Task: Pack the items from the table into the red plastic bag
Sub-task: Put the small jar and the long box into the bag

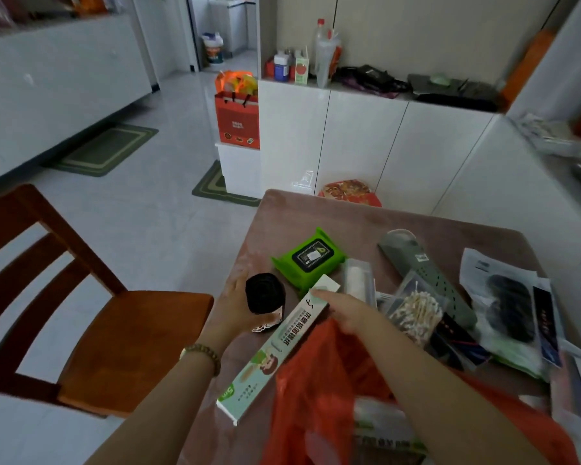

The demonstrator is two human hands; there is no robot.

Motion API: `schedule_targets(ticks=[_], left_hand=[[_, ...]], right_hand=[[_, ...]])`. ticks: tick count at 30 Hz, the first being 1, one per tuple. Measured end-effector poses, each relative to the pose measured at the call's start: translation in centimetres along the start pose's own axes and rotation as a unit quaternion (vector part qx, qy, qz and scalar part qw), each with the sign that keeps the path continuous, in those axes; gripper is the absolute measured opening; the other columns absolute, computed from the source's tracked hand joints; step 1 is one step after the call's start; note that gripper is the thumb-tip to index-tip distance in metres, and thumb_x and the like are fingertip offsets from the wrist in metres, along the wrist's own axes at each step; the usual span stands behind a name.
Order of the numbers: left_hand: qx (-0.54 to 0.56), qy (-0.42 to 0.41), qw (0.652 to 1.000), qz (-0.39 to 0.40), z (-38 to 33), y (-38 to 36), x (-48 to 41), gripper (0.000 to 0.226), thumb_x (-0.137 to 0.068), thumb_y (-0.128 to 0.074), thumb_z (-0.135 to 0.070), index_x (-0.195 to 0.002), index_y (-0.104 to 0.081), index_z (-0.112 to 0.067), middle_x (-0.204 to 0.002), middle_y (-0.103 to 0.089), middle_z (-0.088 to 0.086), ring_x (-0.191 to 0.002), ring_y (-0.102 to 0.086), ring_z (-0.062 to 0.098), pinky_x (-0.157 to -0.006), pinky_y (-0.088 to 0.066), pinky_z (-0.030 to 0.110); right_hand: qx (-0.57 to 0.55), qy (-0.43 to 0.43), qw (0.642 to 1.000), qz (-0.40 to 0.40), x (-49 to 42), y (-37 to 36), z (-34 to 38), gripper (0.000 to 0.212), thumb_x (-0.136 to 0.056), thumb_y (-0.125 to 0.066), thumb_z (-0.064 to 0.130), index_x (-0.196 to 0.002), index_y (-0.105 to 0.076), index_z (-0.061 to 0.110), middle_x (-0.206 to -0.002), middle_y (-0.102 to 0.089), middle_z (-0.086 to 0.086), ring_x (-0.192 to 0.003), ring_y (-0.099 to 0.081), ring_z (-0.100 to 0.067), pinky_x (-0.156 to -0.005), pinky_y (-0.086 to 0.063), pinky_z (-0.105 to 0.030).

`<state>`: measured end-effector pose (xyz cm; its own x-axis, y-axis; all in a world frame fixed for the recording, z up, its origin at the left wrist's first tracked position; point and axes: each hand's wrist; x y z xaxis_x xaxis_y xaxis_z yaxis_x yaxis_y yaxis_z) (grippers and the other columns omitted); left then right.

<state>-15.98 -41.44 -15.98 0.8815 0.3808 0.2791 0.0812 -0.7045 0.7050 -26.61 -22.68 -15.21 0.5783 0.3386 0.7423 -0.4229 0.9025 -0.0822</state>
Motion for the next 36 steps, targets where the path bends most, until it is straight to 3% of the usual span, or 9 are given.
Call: schedule_targets(ticks=[5, 9, 13, 16, 18, 22, 24, 32, 36], left_hand=[[0.017, -0.036, 0.999, 0.001, -0.2, -0.7, -2.1, 0.088, -0.051, -0.083, -0.046, -0.126, -0.044, -0.023, -0.119, -0.056, -0.004, -0.110, -0.055, 0.017, -0.085, -0.050, 0.028], [0.046, -0.053, 0.997, -0.014, -0.1, -1.0, -2.6, 0.069, -0.056, -0.085, -0.038, -0.113, -0.047, -0.023, -0.105, -0.056, -0.008, -0.095, -0.056, 0.013, -0.069, -0.045, 0.018], [0.104, -0.047, 0.993, -0.012, 0.5, -0.6, -2.7, 0.062, -0.063, -0.085, -0.030, -0.112, -0.048, -0.021, -0.108, -0.057, -0.003, -0.099, -0.057, 0.018, -0.080, -0.051, 0.029], [0.194, -0.026, 0.980, -0.029, 0.4, 0.2, -2.0, 0.051, -0.073, -0.079, -0.015, -0.112, -0.046, -0.020, -0.100, -0.054, -0.007, -0.098, -0.057, 0.020, -0.071, -0.046, 0.014], [0.270, -0.009, 0.961, -0.053, 0.1, 1.5, -1.5, 0.040, -0.080, -0.073, -0.011, -0.110, -0.048, -0.017, -0.097, -0.056, -0.005, -0.095, -0.059, 0.025, -0.067, -0.048, 0.016], [0.398, 0.013, 0.915, -0.069, -3.0, 5.7, 0.1, 0.036, -0.083, -0.071, -0.020, -0.113, -0.052, -0.014, -0.101, -0.063, 0.006, -0.081, -0.065, 0.019, -0.053, -0.057, 0.023], [0.390, -0.009, 0.919, -0.056, -5.1, 7.6, 1.1, 0.033, -0.084, -0.069, -0.023, -0.112, -0.053, -0.014, -0.096, -0.064, 0.004, -0.073, -0.065, 0.013, -0.047, -0.053, 0.017], [0.390, -0.006, 0.920, 0.038, -11.1, 9.6, 9.1, 0.042, -0.084, -0.056, -0.057, -0.088, -0.071, -0.018, -0.079, -0.077, -0.001, -0.082, -0.071, 0.016, -0.070, -0.059, 0.030], [0.383, -0.026, 0.921, 0.061, -12.5, 7.0, 14.0, 0.045, -0.078, -0.061, -0.060, -0.093, -0.071, -0.019, -0.085, -0.077, 0.002, -0.080, -0.073, 0.015, -0.065, -0.059, 0.029]], right_hand=[[0.097, -0.019, 0.995, -0.029, -3.3, -1.5, 0.2, 0.021, -0.087, -0.065, 0.017, -0.071, -0.052, 0.012, -0.044, -0.063, -0.001, -0.063, -0.057, -0.018, -0.070, -0.049, -0.034], [0.169, -0.036, 0.984, -0.048, -4.8, -3.0, 0.6, 0.017, -0.092, -0.059, 0.017, -0.082, -0.047, 0.010, -0.067, -0.053, -0.004, -0.059, -0.051, -0.011, -0.068, -0.048, -0.028], [0.069, -0.033, 0.996, -0.042, -5.0, -2.5, -0.2, 0.021, -0.086, -0.066, 0.021, -0.072, -0.054, 0.012, -0.055, -0.064, -0.003, -0.058, -0.057, -0.014, -0.049, -0.048, -0.023], [0.000, -0.011, 1.000, -0.006, -3.2, -1.9, -0.7, 0.021, -0.084, -0.068, 0.028, -0.076, -0.062, 0.010, -0.066, -0.069, -0.006, -0.057, -0.065, -0.016, -0.045, -0.052, -0.023], [-0.045, 0.029, 0.998, 0.018, -1.7, -1.6, 0.2, 0.023, -0.087, -0.064, 0.031, -0.081, -0.062, 0.010, -0.076, -0.070, -0.010, -0.065, -0.067, -0.020, -0.053, -0.055, -0.029], [-0.200, 0.134, 0.969, 0.061, 2.4, -1.2, 3.8, 0.032, -0.085, -0.059, 0.041, -0.098, -0.061, 0.011, -0.090, -0.068, -0.011, -0.088, -0.063, -0.026, -0.092, -0.049, -0.046], [-0.223, 0.172, 0.957, 0.072, 5.3, -1.0, 5.7, 0.038, -0.086, -0.056, 0.047, -0.100, -0.061, 0.012, -0.082, -0.071, -0.010, -0.087, -0.064, -0.028, -0.092, -0.048, -0.048], [-0.140, 0.236, 0.948, 0.163, 19.5, -1.7, 5.5, 0.034, -0.089, -0.050, 0.044, -0.082, -0.070, 0.017, -0.064, -0.067, -0.004, -0.056, -0.065, -0.018, -0.056, -0.057, -0.031], [-0.161, 0.265, 0.933, 0.181, 23.9, -0.8, 0.9, 0.032, -0.087, -0.050, 0.042, -0.101, -0.066, 0.018, -0.080, -0.073, -0.007, -0.069, -0.070, -0.022, -0.065, -0.059, -0.034]])
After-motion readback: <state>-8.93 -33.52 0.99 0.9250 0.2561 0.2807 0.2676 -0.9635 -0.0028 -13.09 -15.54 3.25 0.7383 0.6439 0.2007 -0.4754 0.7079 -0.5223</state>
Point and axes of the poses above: each hand's wrist, its own x-axis away from the middle knuckle, its own y-axis out of the back of the hand, z = x × y
